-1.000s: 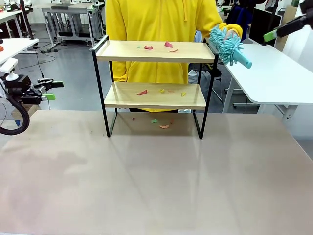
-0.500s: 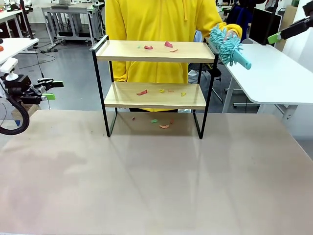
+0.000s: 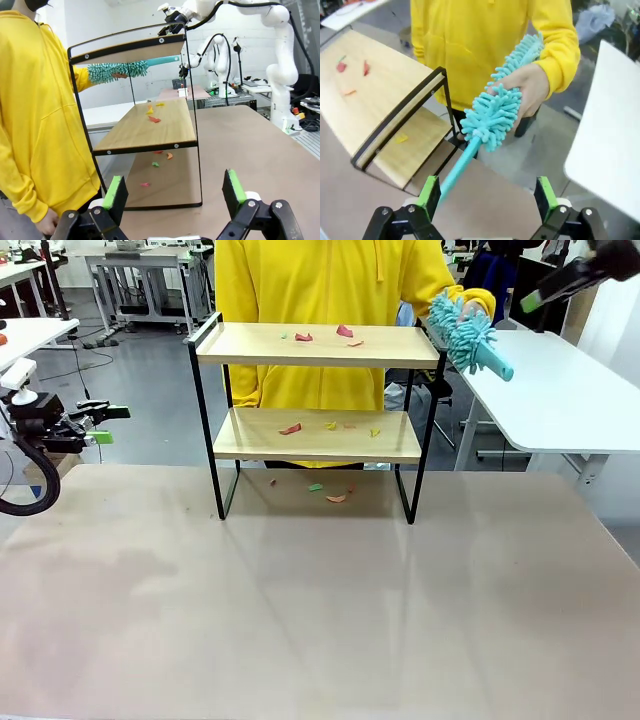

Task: Clean the shelf.
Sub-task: Pick up the Duster handed by the human.

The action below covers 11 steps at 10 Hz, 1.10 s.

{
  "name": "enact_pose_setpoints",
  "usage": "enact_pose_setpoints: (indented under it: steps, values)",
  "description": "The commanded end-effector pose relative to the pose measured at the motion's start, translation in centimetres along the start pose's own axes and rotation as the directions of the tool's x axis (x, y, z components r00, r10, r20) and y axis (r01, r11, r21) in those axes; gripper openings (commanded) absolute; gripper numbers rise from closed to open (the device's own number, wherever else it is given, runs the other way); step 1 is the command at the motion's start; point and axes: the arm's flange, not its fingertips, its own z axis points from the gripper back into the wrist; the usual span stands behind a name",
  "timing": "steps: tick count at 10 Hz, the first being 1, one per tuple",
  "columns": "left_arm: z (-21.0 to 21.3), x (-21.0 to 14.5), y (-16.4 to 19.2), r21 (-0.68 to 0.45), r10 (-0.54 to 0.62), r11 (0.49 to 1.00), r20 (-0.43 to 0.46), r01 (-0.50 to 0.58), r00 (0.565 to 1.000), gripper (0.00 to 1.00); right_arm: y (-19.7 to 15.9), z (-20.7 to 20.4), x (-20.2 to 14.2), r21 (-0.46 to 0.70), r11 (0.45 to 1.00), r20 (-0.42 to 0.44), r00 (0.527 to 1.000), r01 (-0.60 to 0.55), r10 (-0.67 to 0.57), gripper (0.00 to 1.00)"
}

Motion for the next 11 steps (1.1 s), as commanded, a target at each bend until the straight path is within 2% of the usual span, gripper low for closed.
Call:
enact_pose_setpoints:
  steps: [1,5,7,11]
  values:
    - [0.0,0.2,-0.1,-0.007,-0.015,1.0,0.009,0.015,1.0,1.0,2.4,-1.6,1.3,-0.031,0.988,-0.095,0.984,0.151,-0.153,1.0]
    - [0.0,0.2,-0.1,-0.007,-0.015,1.0,0.009,0.015,1.0,1.0,4.8,-4.9,0.4,-0.087,0.967,-0.207,0.945,0.238,-0.252,1.0]
    - [0.0,0.2,-0.1,-0.007,-0.015,1.0,0.009,0.015,1.0,1.0,5.7,-6.2,-0.6,-0.187,0.954,-0.229,0.934,0.235,-0.274,1.0]
    - [0.0,0.2,-0.1,-0.007,-0.015,1.0,0.009,0.015,1.0,1.0,7.2,-7.5,-2.2,-0.274,0.927,-0.241,0.915,0.256,-0.324,1.0]
